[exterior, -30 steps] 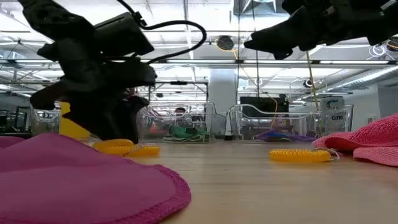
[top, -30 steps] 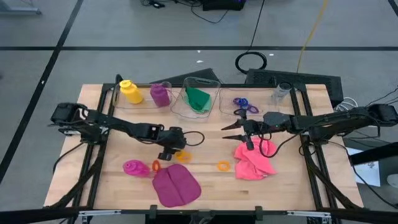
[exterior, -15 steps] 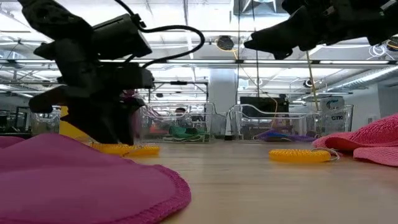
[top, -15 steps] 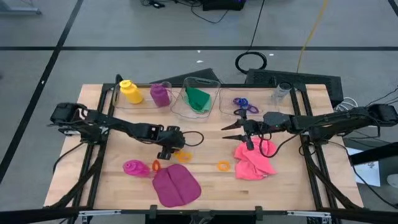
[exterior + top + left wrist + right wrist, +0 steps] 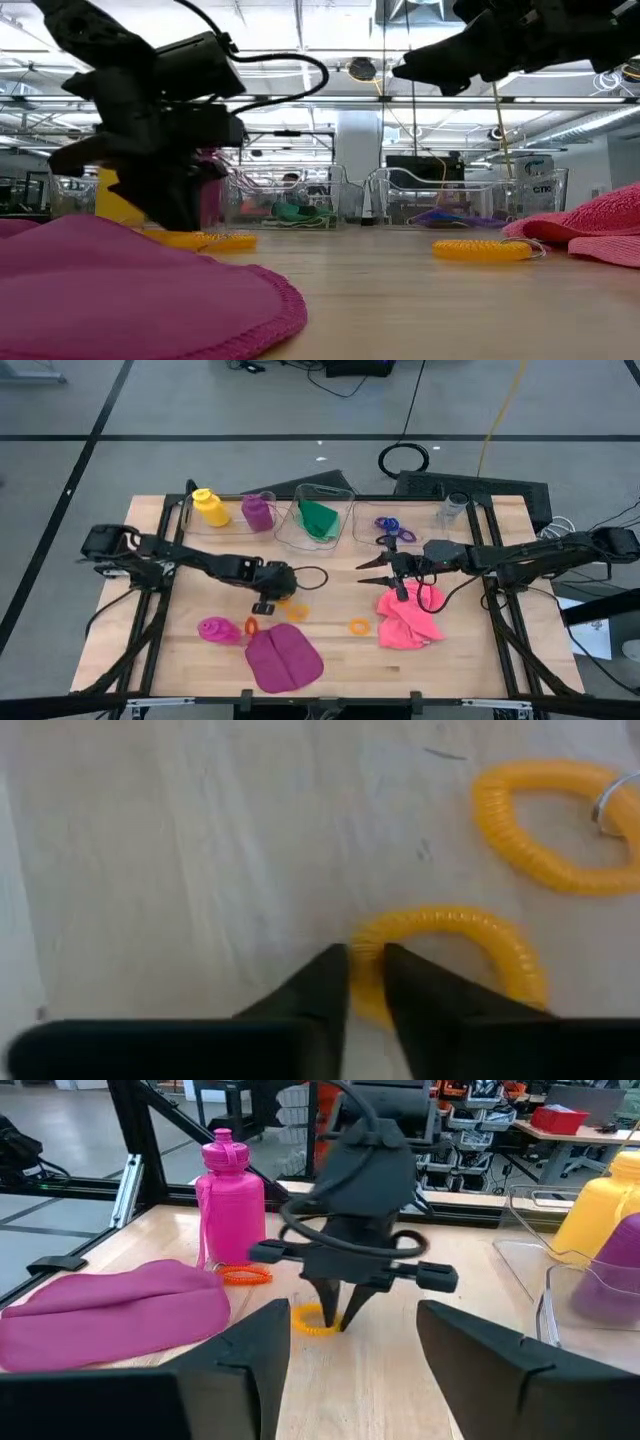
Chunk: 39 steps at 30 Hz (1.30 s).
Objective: Pick & Place Sports Items
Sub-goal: Put the top yellow spring keychain into the right transparent bin
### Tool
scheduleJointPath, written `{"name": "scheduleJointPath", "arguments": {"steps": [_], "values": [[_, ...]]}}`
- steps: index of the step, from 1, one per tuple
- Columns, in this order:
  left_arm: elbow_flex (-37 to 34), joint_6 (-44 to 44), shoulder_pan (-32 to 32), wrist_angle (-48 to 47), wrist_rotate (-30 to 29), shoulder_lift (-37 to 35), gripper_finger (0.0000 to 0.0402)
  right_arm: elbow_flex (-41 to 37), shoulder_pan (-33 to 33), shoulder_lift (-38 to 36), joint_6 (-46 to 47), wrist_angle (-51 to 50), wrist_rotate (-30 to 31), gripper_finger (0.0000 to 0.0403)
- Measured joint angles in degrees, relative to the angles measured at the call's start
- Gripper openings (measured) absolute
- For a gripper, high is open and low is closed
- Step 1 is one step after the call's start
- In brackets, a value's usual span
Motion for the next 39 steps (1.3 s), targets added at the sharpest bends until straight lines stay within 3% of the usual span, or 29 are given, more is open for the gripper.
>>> {"name": "scheduleJointPath", "arguments": {"steps": [3, 8, 16, 22, 25, 30, 34, 39], "values": [[0.01, 0.78, 0.95, -0.24, 0.27, -0.09, 0.0005, 0.0, -0.02, 0.0, 0.0, 0.0, 0.02, 0.0157], [3.67, 3.41, 1.31, -7.87, -2.83, -0.09, 0.0013, 0.0, -0.02, 0.0, 0.0, 0.01, 0.0, 0.0157], [10.38, 5.69, -4.17, -12.45, -14.5, -1.64, 0.0003, 0.0, 0.0, 0.0, 0.01, 0.01, -0.06, 0.0157], [12.24, 7.58, -8.67, -11.36, -28.51, -2.83, 0.0003, 0.02, 0.0, 2.11, 2.43, 0.9, -0.35, 0.0157], [12.37, 8.86, -10.05, -8.23, -34.69, -3.39, 0.0003, 0.02, 0.0, 6.09, 3.21, 5.4, -0.37, 0.0157], [12.44, 11.7, -10.35, -2.33, -37.17, -4.04, 0.0003, 0.04, -0.29, 15.83, 4.27, 20.08, -0.42, 0.0157], [12.44, 13.16, -10.37, 1.85, -42.56, -4.04, 0.0003, 0.04, -1.29, 22.11, 6.51, 30.61, -0.39, 0.0157], [12.44, 14.48, -10.35, 5.39, -43.15, -4.04, 0.0003, 0.07, -2.71, 27.16, 10.33, 35.9, -0.21, 0.0162]]}}
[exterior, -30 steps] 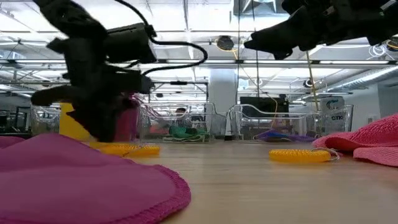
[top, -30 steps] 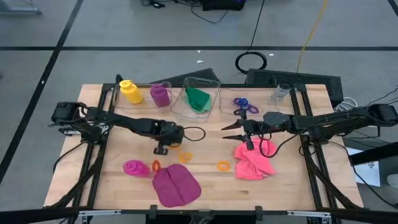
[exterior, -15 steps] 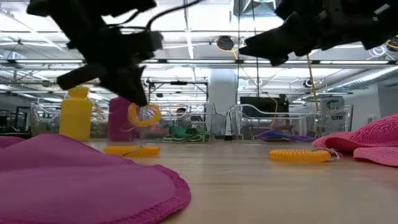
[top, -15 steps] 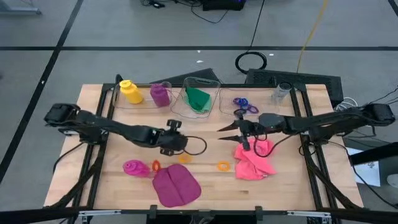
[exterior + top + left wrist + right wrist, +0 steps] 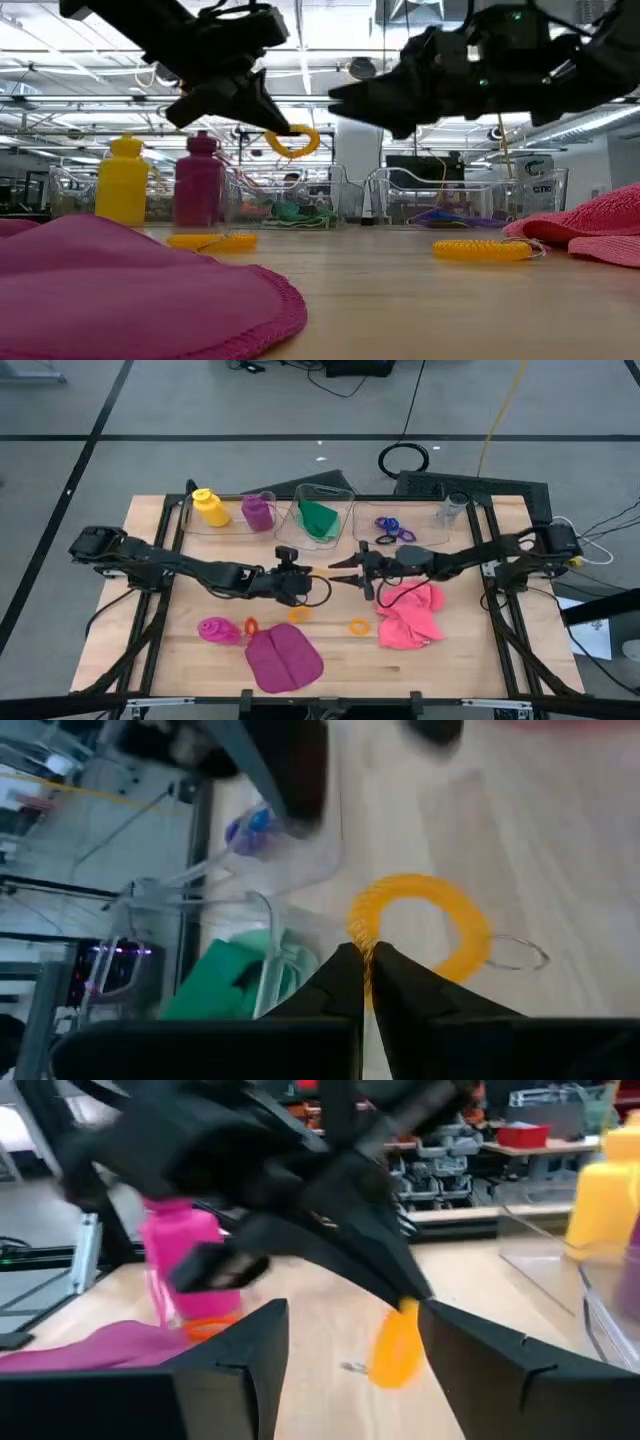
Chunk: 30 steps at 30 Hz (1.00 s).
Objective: Pick & Place Sports Items
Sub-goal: Put the top yellow spring keychain into the right transparent bin
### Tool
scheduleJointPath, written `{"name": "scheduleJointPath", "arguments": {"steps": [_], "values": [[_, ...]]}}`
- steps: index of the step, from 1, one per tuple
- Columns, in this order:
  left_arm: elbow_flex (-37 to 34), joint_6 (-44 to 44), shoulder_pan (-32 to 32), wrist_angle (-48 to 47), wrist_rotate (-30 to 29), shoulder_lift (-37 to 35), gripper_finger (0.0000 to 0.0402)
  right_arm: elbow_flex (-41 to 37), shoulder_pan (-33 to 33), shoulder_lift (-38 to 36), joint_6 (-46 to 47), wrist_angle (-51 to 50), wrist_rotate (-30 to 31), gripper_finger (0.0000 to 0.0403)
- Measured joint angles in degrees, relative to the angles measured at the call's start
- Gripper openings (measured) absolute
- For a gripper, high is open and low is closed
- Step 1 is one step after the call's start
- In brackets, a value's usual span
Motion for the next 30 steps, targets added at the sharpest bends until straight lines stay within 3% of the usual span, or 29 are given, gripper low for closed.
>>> {"name": "scheduleJointPath", "arguments": {"steps": [11, 16, 21, 30], "values": [[0.0, 2.79, 0.0, 4.15, 0.02, 0.0, 0.0003, 0.15, -0.83, 4.22, 1.45, 2.4, 4.31, 0.0225], [0.0, 3.58, 0.0, 5.82, -0.01, 0.0, 0.0003, 0.15, -0.81, 4.43, 2.17, 2.31, 4.29, 0.0233], [0.0, 4.91, 0.0, 7.76, -0.02, 0.0, 0.0003, 0.15, -0.81, 4.43, 2.74, 1.92, 4.29, 0.0205], [0.0, 4.64, 0.38, 8.25, -0.39, 0.0, 0.0003, 0.15, -0.84, 4.43, 2.47, 3.16, 4.14, 0.0111]]}}
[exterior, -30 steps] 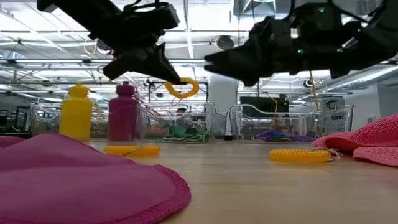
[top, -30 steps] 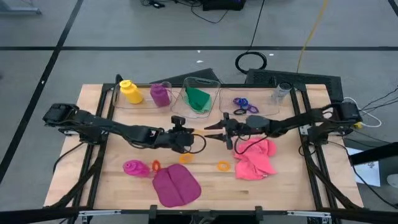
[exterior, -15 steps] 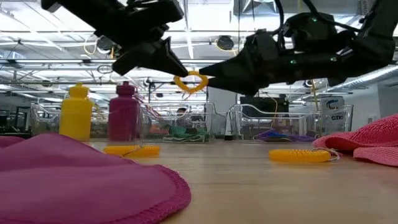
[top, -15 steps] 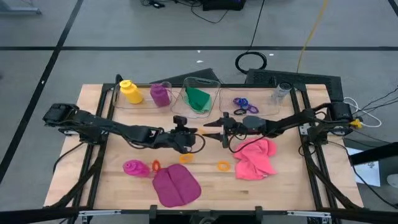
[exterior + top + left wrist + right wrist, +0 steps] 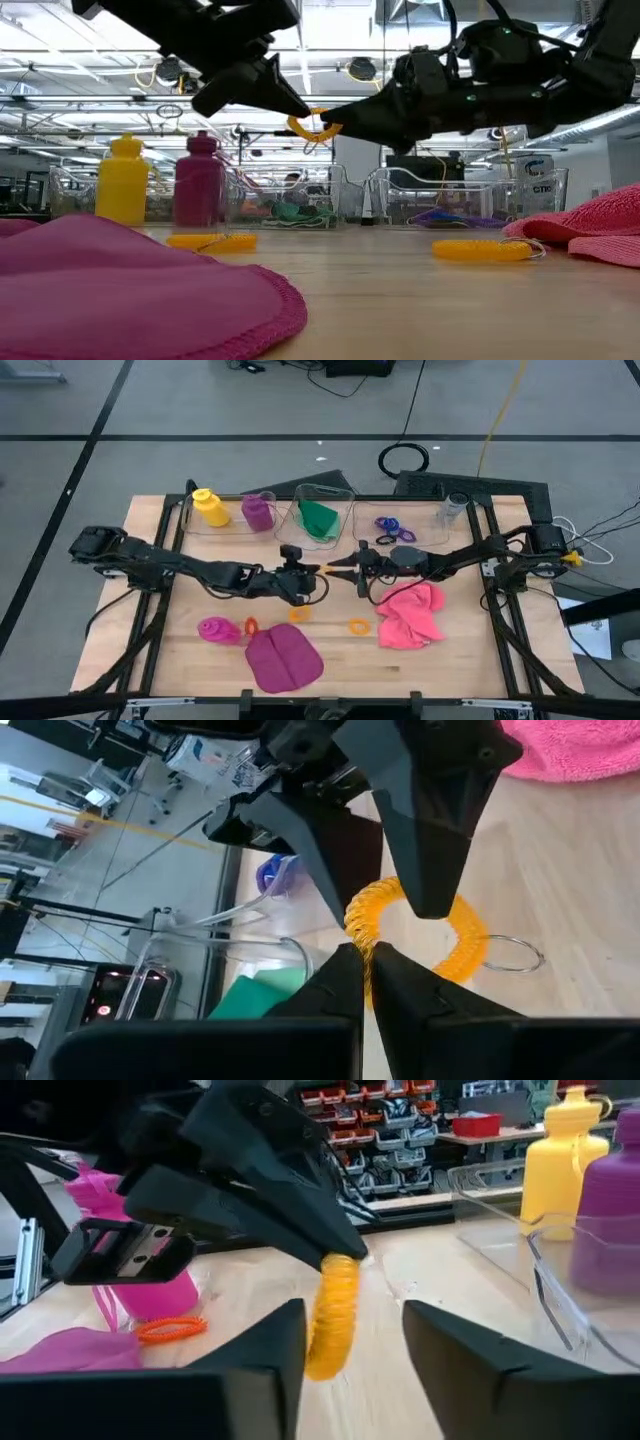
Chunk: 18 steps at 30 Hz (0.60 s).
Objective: Pick & Place Sports Items
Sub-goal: Put the top yellow spring keychain into the right transparent bin
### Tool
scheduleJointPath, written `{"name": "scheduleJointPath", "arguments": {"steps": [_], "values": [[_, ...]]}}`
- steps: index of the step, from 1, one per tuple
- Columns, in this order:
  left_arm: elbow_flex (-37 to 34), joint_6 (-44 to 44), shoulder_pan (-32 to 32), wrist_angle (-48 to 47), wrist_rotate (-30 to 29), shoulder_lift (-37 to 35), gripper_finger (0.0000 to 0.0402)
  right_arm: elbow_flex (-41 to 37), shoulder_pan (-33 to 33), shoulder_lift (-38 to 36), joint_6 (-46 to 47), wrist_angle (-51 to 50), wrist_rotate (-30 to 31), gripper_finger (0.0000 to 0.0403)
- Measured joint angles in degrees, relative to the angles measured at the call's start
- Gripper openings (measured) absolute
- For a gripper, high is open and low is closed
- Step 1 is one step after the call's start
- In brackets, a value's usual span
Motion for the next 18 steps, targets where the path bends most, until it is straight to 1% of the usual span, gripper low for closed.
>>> {"name": "scheduleJointPath", "arguments": {"steps": [7, 11, 15, 18], "values": [[0.0, -0.64, 1.18, 0.09, 0.01, 0.0, 0.0003, 0.02, 0.02, 0.0, -0.83, 0.13, 0.0, 0.0043], [0.0, -0.65, 1.74, 0.22, 0.02, 0.0, 0.0011, 0.02, 0.02, 0.0, -1.28, 0.12, 0.0, 0.0004], [0.0, -0.58, 2.04, 0.16, 0.07, 0.0, 0.0022, 0.02, 0.02, 0.0, -1.73, 0.12, 0.02, 0.0012], [0.0, -0.51, 2.04, 0.16, 0.08, 0.0, 0.0038, 0.02, 0.02, 0.0, -1.81, 0.12, 0.0, 0.001]]}}
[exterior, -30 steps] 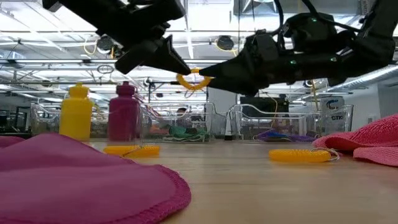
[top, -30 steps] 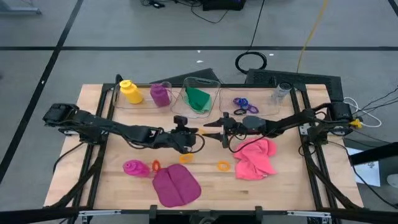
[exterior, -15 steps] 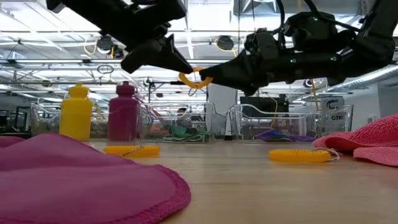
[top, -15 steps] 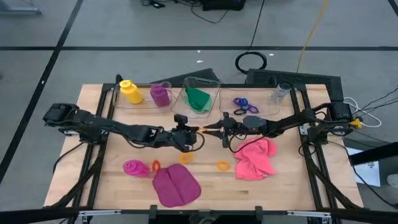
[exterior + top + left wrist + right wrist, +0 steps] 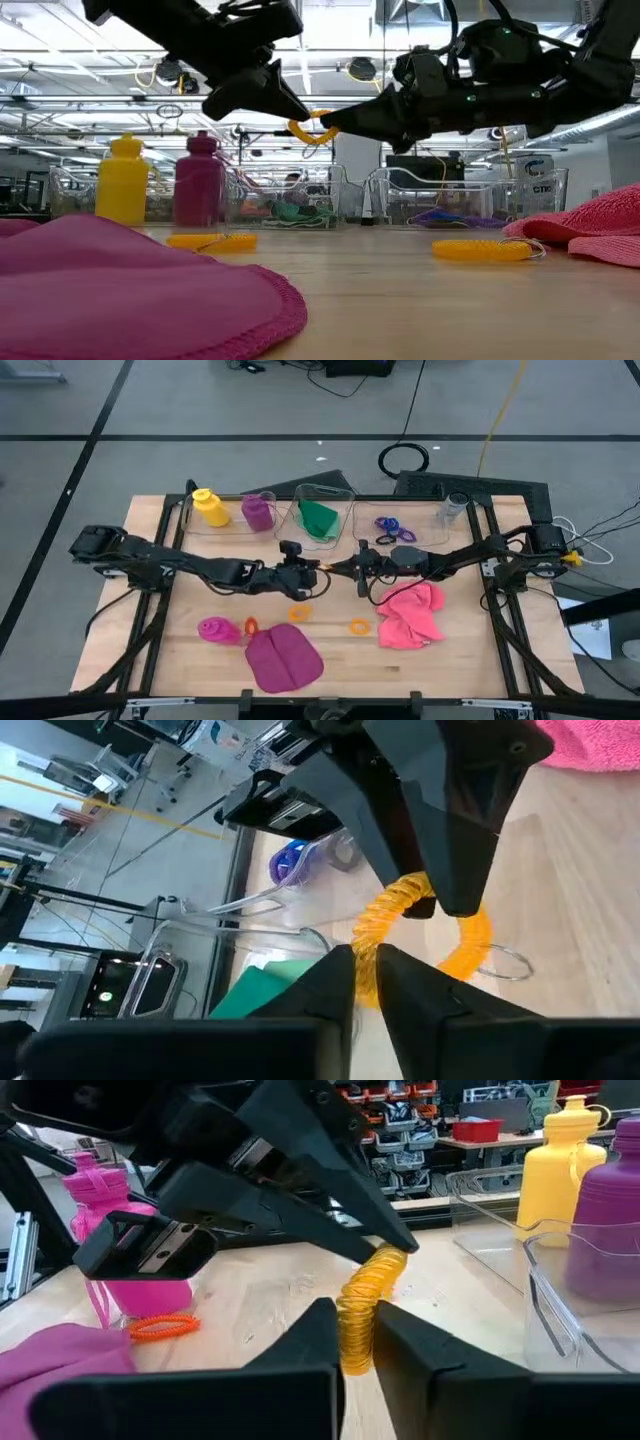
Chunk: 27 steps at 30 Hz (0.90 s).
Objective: Pick & Place Sports Items
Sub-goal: Put the top yellow spring keychain into the right transparent bin
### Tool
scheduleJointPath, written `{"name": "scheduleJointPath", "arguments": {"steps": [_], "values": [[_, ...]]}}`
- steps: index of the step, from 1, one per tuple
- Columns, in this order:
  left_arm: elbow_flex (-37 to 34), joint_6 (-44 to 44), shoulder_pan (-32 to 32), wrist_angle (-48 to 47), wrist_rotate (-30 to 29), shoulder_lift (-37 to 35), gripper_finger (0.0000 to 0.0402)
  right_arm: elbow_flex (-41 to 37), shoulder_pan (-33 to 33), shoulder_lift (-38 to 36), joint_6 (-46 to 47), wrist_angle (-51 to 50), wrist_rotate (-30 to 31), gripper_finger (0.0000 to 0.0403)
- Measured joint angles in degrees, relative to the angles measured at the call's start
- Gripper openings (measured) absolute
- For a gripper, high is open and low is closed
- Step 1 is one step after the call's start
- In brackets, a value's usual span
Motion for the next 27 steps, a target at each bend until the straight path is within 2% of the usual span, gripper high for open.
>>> {"name": "scheduleJointPath", "arguments": {"steps": [15, 22, 27], "values": [[-0.02, -2.52, -1.68, -1.31, 1.4, -1.96, 0.0213, 0.0, 0.0, 0.0, -1.18, -0.07, 0.03, 0.0001], [-0.02, -7.78, -2.94, -10.44, 1.42, -7.34, 0.0246, 0.0, -0.36, -3.23, -2.5, -3.85, 0.15, 0.0001], [-0.02, -12.77, -3.19, -18.23, 2.35, -11.04, 0.0248, 0.0, -1.9, -10.4, -2.28, -13.96, 1.63, 0.0001]]}}
